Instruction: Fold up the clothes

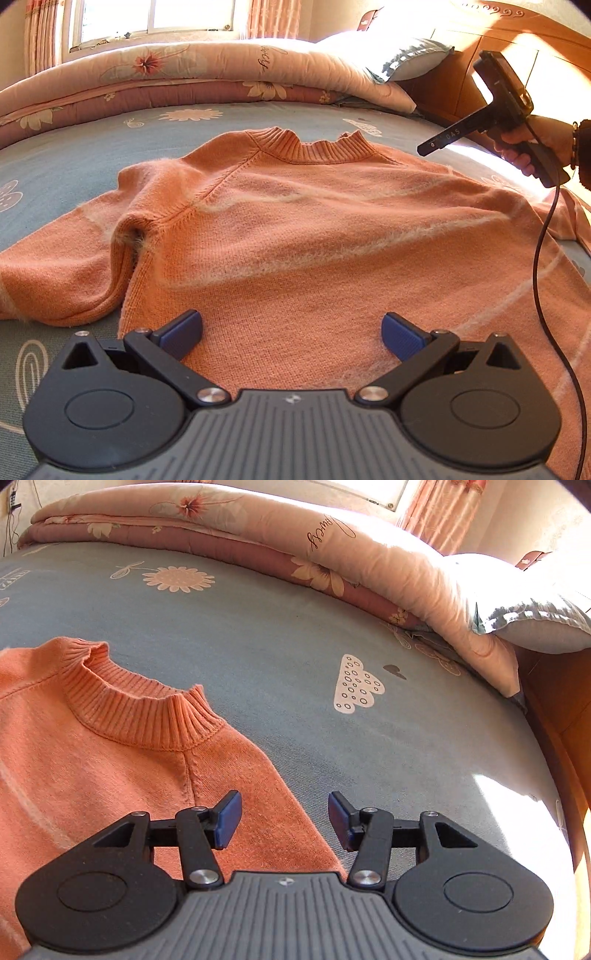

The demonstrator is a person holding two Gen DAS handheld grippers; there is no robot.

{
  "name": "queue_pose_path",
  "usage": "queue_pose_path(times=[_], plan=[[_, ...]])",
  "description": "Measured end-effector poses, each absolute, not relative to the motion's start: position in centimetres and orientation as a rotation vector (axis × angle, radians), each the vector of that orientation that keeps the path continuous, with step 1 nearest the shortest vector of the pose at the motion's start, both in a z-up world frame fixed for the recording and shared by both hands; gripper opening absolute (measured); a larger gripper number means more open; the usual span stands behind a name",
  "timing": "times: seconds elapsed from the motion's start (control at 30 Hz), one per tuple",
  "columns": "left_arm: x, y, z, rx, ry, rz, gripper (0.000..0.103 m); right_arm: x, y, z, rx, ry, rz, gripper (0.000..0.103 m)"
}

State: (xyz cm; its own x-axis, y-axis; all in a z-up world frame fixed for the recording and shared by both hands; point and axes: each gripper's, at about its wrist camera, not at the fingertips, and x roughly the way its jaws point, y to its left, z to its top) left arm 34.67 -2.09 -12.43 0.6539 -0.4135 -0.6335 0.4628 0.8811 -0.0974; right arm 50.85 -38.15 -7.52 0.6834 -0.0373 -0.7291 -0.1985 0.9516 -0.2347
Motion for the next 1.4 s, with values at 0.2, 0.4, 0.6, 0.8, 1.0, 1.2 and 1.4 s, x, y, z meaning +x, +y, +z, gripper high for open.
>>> queue_pose_path(times=[0.2, 0.4, 0.6, 0.8, 1.0, 1.2, 1.4], plan=[[34.6, -1.5, -11.3, 0.015, 0.733, -0.541, 0.102, 51.5, -41.3, -10.1, -0.254, 0.810, 0.140, 0.057], [34.6, -1.4, -11.9, -0.050, 0.723, -0.594, 0.102, 51.2, -43.1, -10.9, -0.150, 0.813, 0.265, 0.037], [34.1, -2.4, -12.2, 0.039, 0.693, -0.591, 0.102, 50.7, -41.6, -10.6, -0.229, 0.809, 0.192, 0.007], [34.3, -1.8, -12.2, 0.000, 0.695, -0.603, 0.102, 50.9, -39.4, -9.4, -0.389, 0.767, 0.091, 0.005], [34.3, -1.9, -12.2, 0.009, 0.695, -0.601, 0.102, 52.8, -38.9, -10.1, -0.423, 0.762, 0.014, 0.004], [34.2, -2.1, -12.2, 0.025, 0.694, -0.596, 0.102, 53.5, -38.4, -11.5, -0.403, 0.780, -0.053, 0.011], [34.1, -2.2, -12.2, 0.038, 0.693, -0.593, 0.102, 48.1, -39.3, -4.8, -0.216, 0.722, 0.009, 0.042]])
